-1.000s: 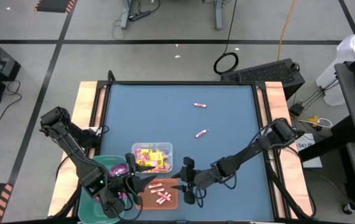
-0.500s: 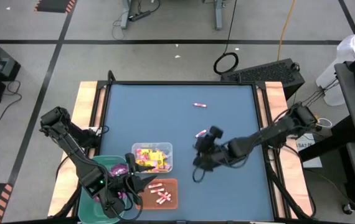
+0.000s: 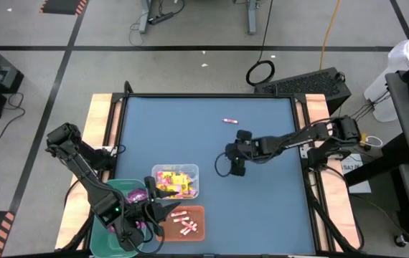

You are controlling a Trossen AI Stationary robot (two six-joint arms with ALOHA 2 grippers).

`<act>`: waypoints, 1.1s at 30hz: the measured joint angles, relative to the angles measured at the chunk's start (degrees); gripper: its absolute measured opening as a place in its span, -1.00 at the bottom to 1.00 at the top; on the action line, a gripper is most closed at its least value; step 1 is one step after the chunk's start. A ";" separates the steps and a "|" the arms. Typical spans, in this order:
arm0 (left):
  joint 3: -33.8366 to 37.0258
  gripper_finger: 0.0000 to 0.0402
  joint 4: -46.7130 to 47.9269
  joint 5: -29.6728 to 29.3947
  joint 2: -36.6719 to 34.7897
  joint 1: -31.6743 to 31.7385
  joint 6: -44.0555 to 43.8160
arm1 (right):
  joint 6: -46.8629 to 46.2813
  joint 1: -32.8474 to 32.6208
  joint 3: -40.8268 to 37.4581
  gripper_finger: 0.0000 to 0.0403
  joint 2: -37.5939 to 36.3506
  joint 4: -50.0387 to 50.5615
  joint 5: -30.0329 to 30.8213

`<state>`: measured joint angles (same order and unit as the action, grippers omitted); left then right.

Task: Sort candy
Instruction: Put the red candy into the orange bin

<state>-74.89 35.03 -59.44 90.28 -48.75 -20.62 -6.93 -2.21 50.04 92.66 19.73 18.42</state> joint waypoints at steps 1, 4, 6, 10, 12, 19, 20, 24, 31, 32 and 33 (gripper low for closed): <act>0.00 -0.19 0.00 0.00 0.00 0.00 0.00 | 2.72 0.55 -0.93 -0.09 0.00 -2.05 -1.60; 0.00 -0.19 0.01 0.00 0.00 0.00 0.00 | 9.20 1.88 -3.52 -0.09 0.00 -6.19 -4.76; 0.00 -0.19 0.00 0.00 0.00 0.00 0.02 | 11.45 3.10 -4.50 -0.09 0.00 -8.06 -5.74; 0.00 -0.19 0.00 0.00 0.00 0.00 0.02 | 12.70 5.25 -5.24 -0.09 0.00 -8.68 -7.35; 0.00 -0.19 -0.01 0.01 0.00 0.03 0.02 | 14.04 6.41 -5.74 -0.09 0.00 -9.14 -9.79; 0.00 -0.19 -0.04 0.70 0.00 0.04 0.02 | 16.44 9.39 -8.05 -0.10 0.00 -9.40 -14.49; 0.00 -0.19 -0.06 0.70 0.00 0.04 0.01 | 16.46 9.47 -8.31 -0.11 -0.01 -9.65 -14.51; 0.00 -0.19 -0.20 0.81 0.30 0.39 0.00 | 16.05 9.70 -8.59 -0.25 -0.02 -9.66 -15.92; 0.03 -0.19 -1.79 6.20 1.45 3.23 1.16 | 14.97 9.65 -8.59 -0.68 -0.02 -8.50 -17.37; 0.09 -0.19 -2.01 6.79 1.57 3.61 1.71 | 14.81 9.55 -8.59 -0.74 -0.02 -8.44 -17.42; 0.09 -0.19 -2.82 7.18 1.80 4.03 2.38 | 14.10 9.49 -8.59 -0.80 -0.04 -8.39 -17.36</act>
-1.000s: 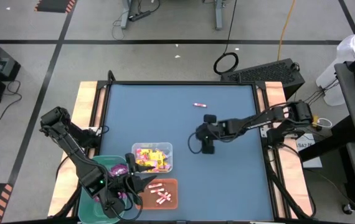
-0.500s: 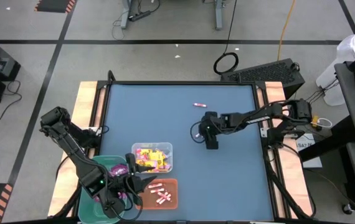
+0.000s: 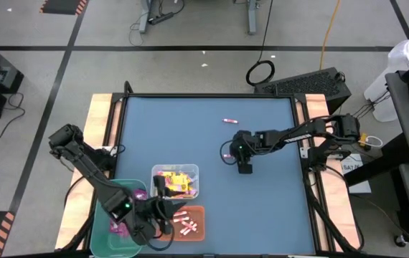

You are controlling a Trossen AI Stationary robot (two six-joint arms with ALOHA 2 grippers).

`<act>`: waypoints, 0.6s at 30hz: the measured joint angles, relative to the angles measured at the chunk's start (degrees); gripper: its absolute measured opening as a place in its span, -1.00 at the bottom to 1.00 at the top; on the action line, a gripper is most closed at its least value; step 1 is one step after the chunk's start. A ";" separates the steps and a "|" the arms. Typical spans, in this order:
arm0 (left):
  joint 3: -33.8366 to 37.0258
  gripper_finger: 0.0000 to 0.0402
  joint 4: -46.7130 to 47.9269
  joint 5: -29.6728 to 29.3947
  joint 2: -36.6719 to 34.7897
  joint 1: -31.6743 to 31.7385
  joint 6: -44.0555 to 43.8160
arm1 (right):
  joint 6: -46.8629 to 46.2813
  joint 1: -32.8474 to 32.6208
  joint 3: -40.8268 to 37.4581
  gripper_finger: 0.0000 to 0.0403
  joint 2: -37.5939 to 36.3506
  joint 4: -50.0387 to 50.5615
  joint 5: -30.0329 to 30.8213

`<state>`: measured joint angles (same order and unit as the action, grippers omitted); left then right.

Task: Sort candy
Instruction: Put the red candy into the orange bin

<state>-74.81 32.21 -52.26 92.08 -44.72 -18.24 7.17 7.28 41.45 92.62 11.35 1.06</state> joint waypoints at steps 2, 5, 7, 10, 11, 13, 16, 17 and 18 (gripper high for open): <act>-0.09 -0.19 -2.11 1.35 0.40 0.84 1.78 | -1.78 -0.18 0.00 -0.89 -0.06 0.12 0.02; -0.02 -0.19 -3.55 3.07 0.62 1.66 3.49 | -4.16 -1.03 0.00 -0.94 -0.12 0.10 -0.29; -0.07 -0.19 -5.04 4.20 0.60 2.31 4.08 | -6.65 -2.01 0.03 -0.93 -0.74 0.74 -2.00; -0.07 -0.19 -5.21 4.53 0.65 2.85 4.16 | -10.88 -4.42 0.34 -0.88 -3.04 3.11 -5.21; -0.07 -0.19 -5.22 4.53 0.67 2.94 4.19 | -12.39 -5.26 0.73 -0.87 -4.28 3.81 -6.21; -0.07 -0.19 -5.34 4.64 0.64 3.14 4.22 | -16.00 -7.67 1.20 -0.86 -7.66 4.73 -5.98; -0.07 -0.19 -5.80 5.31 0.64 3.18 4.50 | -20.99 -12.99 1.18 -0.88 -12.64 5.32 -5.56; -0.07 -0.19 -6.61 5.61 0.64 3.14 5.31 | -22.87 -15.16 1.18 -0.88 -14.31 5.02 -4.54; -0.02 -0.19 -7.78 5.90 0.64 3.03 5.93 | -24.64 -17.62 1.18 -0.89 -16.00 3.92 -2.73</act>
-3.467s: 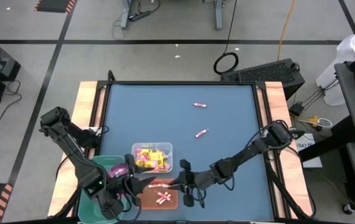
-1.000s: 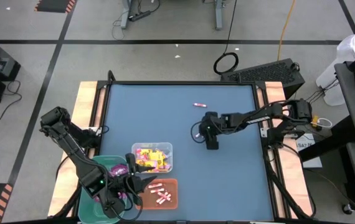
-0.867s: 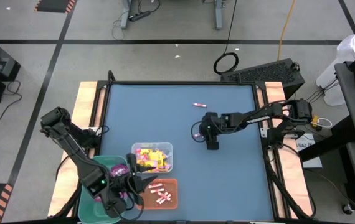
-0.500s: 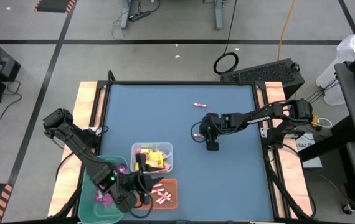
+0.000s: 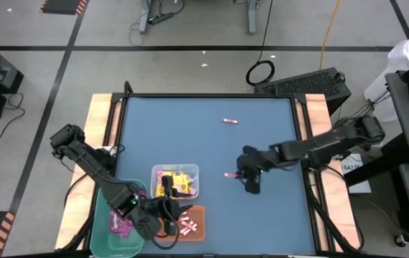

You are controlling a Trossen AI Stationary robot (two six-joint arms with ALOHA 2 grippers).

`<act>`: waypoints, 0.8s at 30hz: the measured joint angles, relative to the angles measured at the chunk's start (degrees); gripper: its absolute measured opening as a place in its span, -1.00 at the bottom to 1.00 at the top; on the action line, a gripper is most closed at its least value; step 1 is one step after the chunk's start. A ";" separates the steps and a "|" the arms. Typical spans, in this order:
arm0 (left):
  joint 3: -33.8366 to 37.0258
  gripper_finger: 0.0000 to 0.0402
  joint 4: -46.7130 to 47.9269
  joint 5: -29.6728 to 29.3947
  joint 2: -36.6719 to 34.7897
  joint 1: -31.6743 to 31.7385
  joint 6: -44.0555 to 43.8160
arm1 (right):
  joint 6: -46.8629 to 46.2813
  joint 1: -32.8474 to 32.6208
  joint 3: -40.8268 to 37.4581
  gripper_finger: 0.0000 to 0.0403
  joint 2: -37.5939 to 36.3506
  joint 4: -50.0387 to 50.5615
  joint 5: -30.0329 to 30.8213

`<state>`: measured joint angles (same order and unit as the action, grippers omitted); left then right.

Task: Sort candy
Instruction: Put the red candy into the orange bin

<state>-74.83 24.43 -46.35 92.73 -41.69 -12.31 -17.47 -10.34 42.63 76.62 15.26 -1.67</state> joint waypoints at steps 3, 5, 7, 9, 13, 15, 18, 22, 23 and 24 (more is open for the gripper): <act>0.35 -0.19 -3.43 1.97 0.00 -0.18 3.17 | -3.91 -7.88 0.00 -0.88 -3.12 -4.13 8.31; 0.35 -0.19 -5.50 3.54 0.00 -0.30 4.39 | -5.13 -13.40 -0.04 -0.88 -3.77 -8.06 14.98; 0.35 -0.19 -7.05 4.25 0.00 -0.31 5.62 | -5.25 -18.56 -0.04 -0.87 -3.70 -13.26 21.74; 0.35 -0.19 -6.97 4.33 0.00 -0.29 6.10 | -4.12 -22.94 -0.04 -0.87 -2.41 -19.18 28.11; 0.35 -0.19 -7.03 4.33 0.00 -0.55 6.77 | 1.54 -29.91 -0.02 -0.87 1.90 -31.86 38.53; 0.35 -0.19 -7.31 4.51 0.00 -0.73 6.79 | 5.73 -32.59 0.01 -0.87 4.38 -36.74 41.98; 0.35 -0.19 -7.48 6.35 0.00 -0.75 6.75 | 10.95 -35.25 0.00 -0.87 8.51 -44.90 46.57; 2.81 -0.19 -10.88 7.55 -0.07 -0.77 7.49 | 15.97 -37.43 0.00 -0.87 13.05 -55.02 51.57; 3.74 -0.19 -12.02 7.77 -0.07 -0.77 8.29 | 16.88 -37.73 0.00 -0.87 14.12 -57.39 52.46; 4.39 -0.19 -12.63 7.86 -0.07 -0.77 8.69 | 17.63 -37.88 0.00 -0.87 15.16 -59.75 53.23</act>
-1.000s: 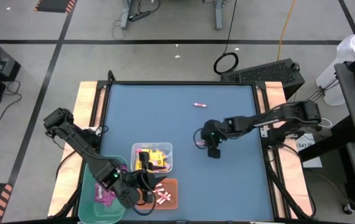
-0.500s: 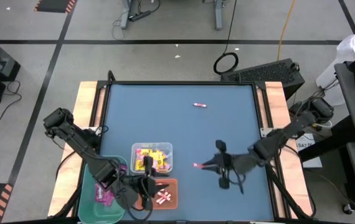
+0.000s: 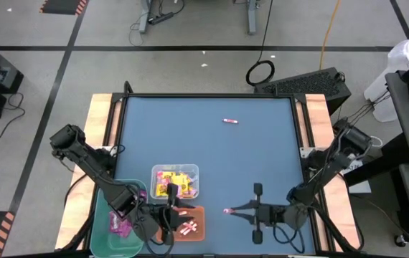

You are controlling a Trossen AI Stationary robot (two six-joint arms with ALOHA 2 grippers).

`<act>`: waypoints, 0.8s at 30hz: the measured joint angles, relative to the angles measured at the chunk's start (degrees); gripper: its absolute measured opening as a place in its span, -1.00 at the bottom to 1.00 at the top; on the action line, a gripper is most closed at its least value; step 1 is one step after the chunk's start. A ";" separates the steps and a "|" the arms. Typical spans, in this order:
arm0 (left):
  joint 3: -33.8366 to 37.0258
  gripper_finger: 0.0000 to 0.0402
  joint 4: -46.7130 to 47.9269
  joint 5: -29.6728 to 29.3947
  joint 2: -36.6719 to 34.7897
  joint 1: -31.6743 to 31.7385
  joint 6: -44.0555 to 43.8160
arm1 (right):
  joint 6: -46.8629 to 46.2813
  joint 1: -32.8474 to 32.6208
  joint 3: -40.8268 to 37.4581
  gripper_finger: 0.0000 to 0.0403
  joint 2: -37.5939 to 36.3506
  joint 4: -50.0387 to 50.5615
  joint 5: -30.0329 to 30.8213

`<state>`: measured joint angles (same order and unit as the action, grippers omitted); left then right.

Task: Sort candy
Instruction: Put the red candy into the orange bin

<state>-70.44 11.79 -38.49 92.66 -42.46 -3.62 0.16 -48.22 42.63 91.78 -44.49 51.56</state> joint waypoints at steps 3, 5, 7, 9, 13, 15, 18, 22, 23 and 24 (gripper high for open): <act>0.12 -0.19 -0.67 1.22 -0.08 0.00 -0.11 | 1.02 0.07 0.00 -0.87 3.00 -6.75 2.45; 0.12 -0.19 -0.96 1.84 -0.13 0.00 -0.34 | 0.88 0.15 0.00 -0.87 5.00 -12.09 3.91; 0.12 -0.19 -0.97 1.94 -0.13 0.00 -0.35 | 1.66 0.31 0.00 -0.87 6.74 -16.63 5.69; 0.12 -0.19 -1.05 1.94 -0.13 -0.04 -0.39 | 3.82 0.55 0.00 -0.87 7.77 -18.99 5.80; 0.12 -0.19 -1.00 1.98 -0.13 -0.07 -0.49 | 4.80 0.61 0.00 -0.87 8.04 -20.65 5.40; 0.12 -0.19 -0.96 1.98 -0.13 -0.07 -0.51 | 4.81 0.40 0.00 -0.87 8.14 -20.48 5.12; 0.12 -0.19 -1.37 1.98 -0.13 -0.07 -0.52 | 5.09 0.10 0.00 -0.87 8.14 -20.50 5.11; 0.12 -0.19 -2.45 2.39 -0.13 -0.07 -0.50 | 5.38 0.10 0.00 -0.87 8.14 -20.51 3.83; 0.12 -0.19 -2.45 2.39 -0.13 -0.07 -0.49 | 5.88 0.10 0.00 -0.87 8.14 -20.52 3.06; 0.12 -0.19 -2.42 2.42 -0.13 -0.06 -0.48 | 6.70 0.10 0.00 -0.87 8.14 -20.52 2.43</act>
<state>-70.32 9.38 -36.07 92.53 -42.51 -4.10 6.86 -48.12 42.63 99.92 -65.01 53.98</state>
